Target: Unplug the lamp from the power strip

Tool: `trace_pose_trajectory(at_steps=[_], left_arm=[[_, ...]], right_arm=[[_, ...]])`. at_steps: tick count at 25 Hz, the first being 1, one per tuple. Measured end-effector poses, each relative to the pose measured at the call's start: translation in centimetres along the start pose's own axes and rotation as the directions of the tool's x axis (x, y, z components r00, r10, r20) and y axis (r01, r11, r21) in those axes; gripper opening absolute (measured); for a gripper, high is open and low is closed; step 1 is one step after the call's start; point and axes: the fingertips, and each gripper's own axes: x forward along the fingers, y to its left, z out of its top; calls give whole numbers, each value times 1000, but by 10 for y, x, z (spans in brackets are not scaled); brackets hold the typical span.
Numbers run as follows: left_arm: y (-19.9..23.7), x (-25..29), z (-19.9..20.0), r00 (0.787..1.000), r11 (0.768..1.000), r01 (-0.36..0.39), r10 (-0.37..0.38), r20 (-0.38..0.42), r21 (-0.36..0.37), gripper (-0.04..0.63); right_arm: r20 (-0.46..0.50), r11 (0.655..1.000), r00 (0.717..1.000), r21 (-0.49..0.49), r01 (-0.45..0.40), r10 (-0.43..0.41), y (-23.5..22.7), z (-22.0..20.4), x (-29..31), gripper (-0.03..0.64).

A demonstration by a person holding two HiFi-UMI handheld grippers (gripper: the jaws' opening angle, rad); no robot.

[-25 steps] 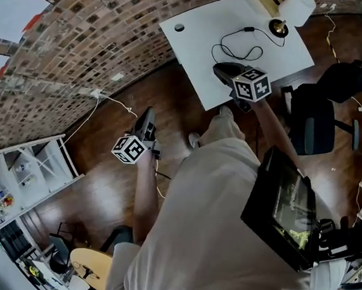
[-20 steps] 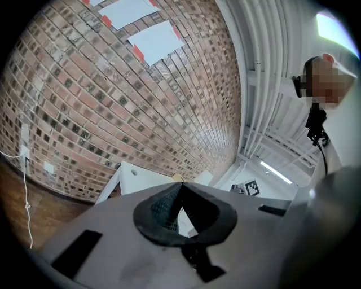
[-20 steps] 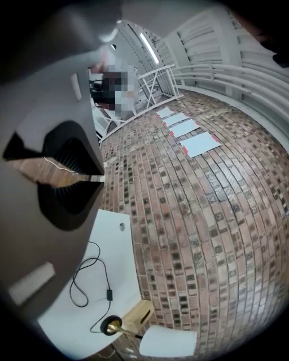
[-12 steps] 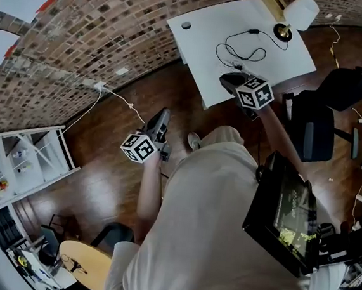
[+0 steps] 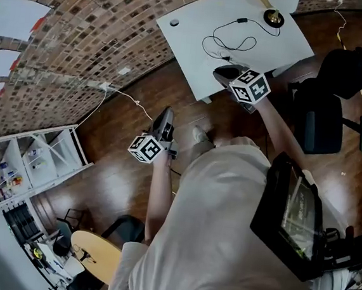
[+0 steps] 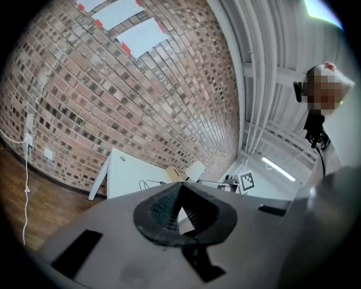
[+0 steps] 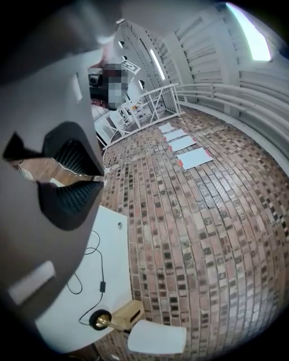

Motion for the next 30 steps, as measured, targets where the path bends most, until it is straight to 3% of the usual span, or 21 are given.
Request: trace_pose_trajectory(at_steps=[3,6,10,15,21,30], left_arm=[[-27,5,-22,1000,999,-9,8,6,31,2],[-48,-1,-57,1000,1000,-23,23,-2,19,2],[-74,-14,-99,999,999,-47,46,-25,-13,2],[-88,-54,-140,997,993,-79,79,0,-92,2],[-87,-86,-155,993,985,-120,121,3,-127,0],[-55,-130,-156,998,997,-48,44,-54,-68,0]], right_arm=[[80,998,996,57,22,-27,-6,-7,-31,26],[132,997,991,74,-18,8,9,-17,-55,25],[122,999,992,21,-49,46,28,-42,-83,23],[103,997,994,68,-32,24,33,-89,-120,23],[107,984,993,175,22,-41,23,-141,-150,23],[129,969,984,229,91,-122,73,-165,-140,23]])
